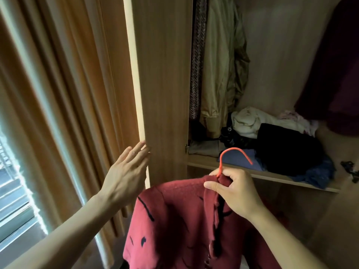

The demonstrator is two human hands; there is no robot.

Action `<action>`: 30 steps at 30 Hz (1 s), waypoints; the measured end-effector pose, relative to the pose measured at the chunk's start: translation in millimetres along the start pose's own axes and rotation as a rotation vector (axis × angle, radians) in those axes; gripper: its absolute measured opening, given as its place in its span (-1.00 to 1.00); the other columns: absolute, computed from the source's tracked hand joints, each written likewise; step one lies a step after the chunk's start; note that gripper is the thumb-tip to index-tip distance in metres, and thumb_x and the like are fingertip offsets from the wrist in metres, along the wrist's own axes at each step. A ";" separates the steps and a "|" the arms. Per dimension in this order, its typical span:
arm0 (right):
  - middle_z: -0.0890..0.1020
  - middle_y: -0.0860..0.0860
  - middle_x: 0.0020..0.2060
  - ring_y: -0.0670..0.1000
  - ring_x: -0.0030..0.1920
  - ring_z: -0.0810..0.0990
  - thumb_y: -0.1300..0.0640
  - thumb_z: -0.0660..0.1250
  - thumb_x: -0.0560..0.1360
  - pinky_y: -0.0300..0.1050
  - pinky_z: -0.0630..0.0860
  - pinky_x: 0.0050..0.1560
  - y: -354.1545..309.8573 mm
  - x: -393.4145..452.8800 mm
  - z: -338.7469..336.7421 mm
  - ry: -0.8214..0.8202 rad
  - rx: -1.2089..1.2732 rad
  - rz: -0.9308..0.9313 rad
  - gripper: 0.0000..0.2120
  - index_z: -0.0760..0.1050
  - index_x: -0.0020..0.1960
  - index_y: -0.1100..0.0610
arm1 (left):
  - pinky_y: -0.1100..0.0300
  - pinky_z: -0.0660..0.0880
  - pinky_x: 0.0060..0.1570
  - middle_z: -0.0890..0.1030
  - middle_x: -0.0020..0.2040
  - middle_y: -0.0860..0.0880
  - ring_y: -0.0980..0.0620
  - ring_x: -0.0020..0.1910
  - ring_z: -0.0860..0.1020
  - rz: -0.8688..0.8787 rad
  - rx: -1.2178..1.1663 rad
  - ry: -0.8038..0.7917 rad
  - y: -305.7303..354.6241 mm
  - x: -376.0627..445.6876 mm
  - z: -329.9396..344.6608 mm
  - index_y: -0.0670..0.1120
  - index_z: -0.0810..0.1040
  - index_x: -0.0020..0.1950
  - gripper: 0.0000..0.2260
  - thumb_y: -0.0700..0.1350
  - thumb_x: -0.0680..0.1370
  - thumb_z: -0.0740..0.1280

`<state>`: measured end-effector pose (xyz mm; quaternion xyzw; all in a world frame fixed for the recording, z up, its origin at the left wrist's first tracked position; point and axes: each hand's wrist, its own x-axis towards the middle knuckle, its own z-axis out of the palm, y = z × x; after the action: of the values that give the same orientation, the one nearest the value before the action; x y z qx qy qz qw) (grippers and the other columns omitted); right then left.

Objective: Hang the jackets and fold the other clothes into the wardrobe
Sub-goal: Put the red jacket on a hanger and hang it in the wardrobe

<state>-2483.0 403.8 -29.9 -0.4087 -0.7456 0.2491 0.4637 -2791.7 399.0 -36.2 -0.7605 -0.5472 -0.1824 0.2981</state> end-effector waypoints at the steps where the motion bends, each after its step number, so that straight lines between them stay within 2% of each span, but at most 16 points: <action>1: 0.70 -0.07 -0.29 -0.07 -0.24 0.67 0.13 0.57 0.37 -0.11 0.60 -0.14 -1.2 0.4 2.0 0.002 -0.002 0.002 -0.90 0.67 -0.19 -0.01 | -0.10 0.24 0.48 0.42 0.48 -0.11 -0.08 0.58 0.18 0.016 -0.017 0.002 1.0 -0.4 0.7 -0.20 0.53 0.35 -0.55 -0.16 0.54 0.06; 4: 0.70 -0.11 -0.27 -0.09 -0.22 0.67 0.13 0.57 0.37 -0.14 0.60 -0.12 -4.5 0.5 4.5 0.005 -0.006 0.004 -0.90 0.67 -0.18 -0.01 | -0.09 0.18 0.50 0.34 0.54 -0.10 -0.08 0.60 0.12 0.047 -0.060 0.001 7.5 -0.3 5.8 -0.19 0.49 0.39 -0.58 -0.14 0.58 0.09; 8: 0.71 -0.11 -0.25 -0.09 -0.19 0.68 0.09 0.58 0.36 -0.05 0.62 -0.08 -4.8 0.4 2.1 0.035 -0.034 0.013 -0.89 0.67 -0.16 -0.01 | -0.11 0.21 0.51 0.30 0.55 -0.10 -0.05 0.62 0.03 -0.022 -0.145 -0.041 7.8 -1.1 9.2 -0.14 0.46 0.37 -0.60 -0.01 0.61 0.12; 11: 0.71 -0.12 -0.25 -0.10 -0.20 0.67 0.08 0.58 0.36 -0.05 0.62 -0.08 -8.3 0.1 -1.3 0.054 -0.063 0.021 -0.88 0.67 -0.16 -0.02 | -0.14 0.28 0.46 0.42 0.47 -0.07 -0.09 0.58 0.18 -0.071 -0.300 0.015 14.4 -0.3 -0.9 -0.08 0.50 0.28 -0.64 0.07 0.61 0.14; 12: 0.70 -0.11 -0.26 -0.09 -0.21 0.67 0.08 0.58 0.36 -0.02 0.62 -0.08 -10.4 0.3 -1.9 0.054 -0.062 0.022 -0.89 0.66 -0.16 -0.02 | -0.10 0.33 0.41 0.49 0.39 -0.03 -0.10 0.52 0.29 -0.060 -0.346 0.057 19.2 1.0 -6.3 -0.06 0.53 0.24 -0.68 0.07 0.61 0.17; 14: 0.70 -0.04 -0.28 -0.02 -0.24 0.66 0.06 0.58 0.36 0.07 0.61 -0.10 -13.7 2.7 -2.5 0.049 -0.070 0.011 -0.88 0.66 -0.17 -0.01 | 0.03 0.44 0.22 0.58 0.14 0.09 0.01 0.25 0.49 0.015 -0.456 0.089 31.5 7.3 -17.8 0.00 0.56 0.17 -0.75 0.06 0.61 0.20; 16: 0.70 -0.01 -0.29 0.04 -0.24 0.66 0.04 0.59 0.34 0.09 0.59 -0.11 -16.1 5.4 -3.3 0.044 -0.096 -0.013 -0.87 0.67 -0.17 -0.02 | 0.19 0.46 0.03 0.54 -0.06 0.19 0.18 -0.01 0.48 0.118 -0.653 -0.005 47.2 17.1 -28.1 0.02 0.57 0.16 -0.78 0.06 0.62 0.22; 19: 0.70 -0.11 -0.28 -0.07 -0.24 0.67 0.11 0.61 0.32 -0.06 0.59 -0.12 -22.5 6.2 -8.2 0.028 -0.107 -0.034 -0.86 0.68 -0.18 -0.01 | 0.38 0.40 -0.02 0.54 -0.08 0.25 0.29 -0.08 0.50 0.186 -0.888 -0.106 69.1 31.8 -31.7 -0.03 0.61 0.14 -0.83 -0.07 0.60 0.31; 21: 0.70 -0.11 -0.28 -0.09 -0.24 0.66 0.11 0.62 0.31 -0.12 0.59 -0.13 -26.3 5.8 -13.1 0.014 -0.106 -0.036 -0.85 0.68 -0.17 -0.01 | 0.31 0.45 -0.01 0.60 -0.08 0.18 0.19 -0.07 0.56 0.160 -0.982 -0.122 78.8 39.4 -30.8 -0.02 0.63 0.10 -0.87 -0.12 0.59 0.34; 25: 0.68 -0.03 -0.26 0.03 -0.24 0.65 0.04 0.62 0.29 0.08 0.58 -0.12 -26.9 8.1 -23.8 0.066 -0.128 -0.056 -0.81 0.66 -0.16 -0.03 | 0.16 0.51 -0.04 0.63 -0.12 0.13 0.10 -0.08 0.59 0.078 -1.086 -0.105 91.6 47.3 -30.9 0.00 0.65 0.00 -0.90 -0.16 0.59 0.35; 27: 0.67 -0.09 -0.21 -0.04 -0.18 0.63 -0.01 0.64 0.25 -0.01 0.57 -0.10 -27.2 9.4 -28.8 0.140 -0.181 -0.095 -0.73 0.65 -0.13 -0.03 | 0.14 0.52 -0.09 0.64 -0.15 0.13 0.10 -0.12 0.60 0.032 -1.110 -0.065 99.4 49.5 -31.8 0.03 0.66 -0.02 -0.88 -0.16 0.59 0.35; 30: 0.58 -0.17 -0.14 -0.12 -0.09 0.57 -0.11 0.64 0.22 -0.26 0.48 -0.06 -28.0 9.8 -32.0 0.255 -0.320 -0.131 -0.59 0.57 -0.05 -0.02 | 0.23 0.49 -0.18 0.63 -0.22 0.17 0.14 -0.21 0.59 -0.064 -1.131 -0.024 108.8 53.7 -30.7 0.06 0.65 -0.09 -0.85 -0.17 0.58 0.36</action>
<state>-2467.2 396.6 10.1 -0.4561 -0.7359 0.0430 0.4985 -2669.8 393.5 -8.3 -0.7869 -0.3902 -0.4477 -0.1677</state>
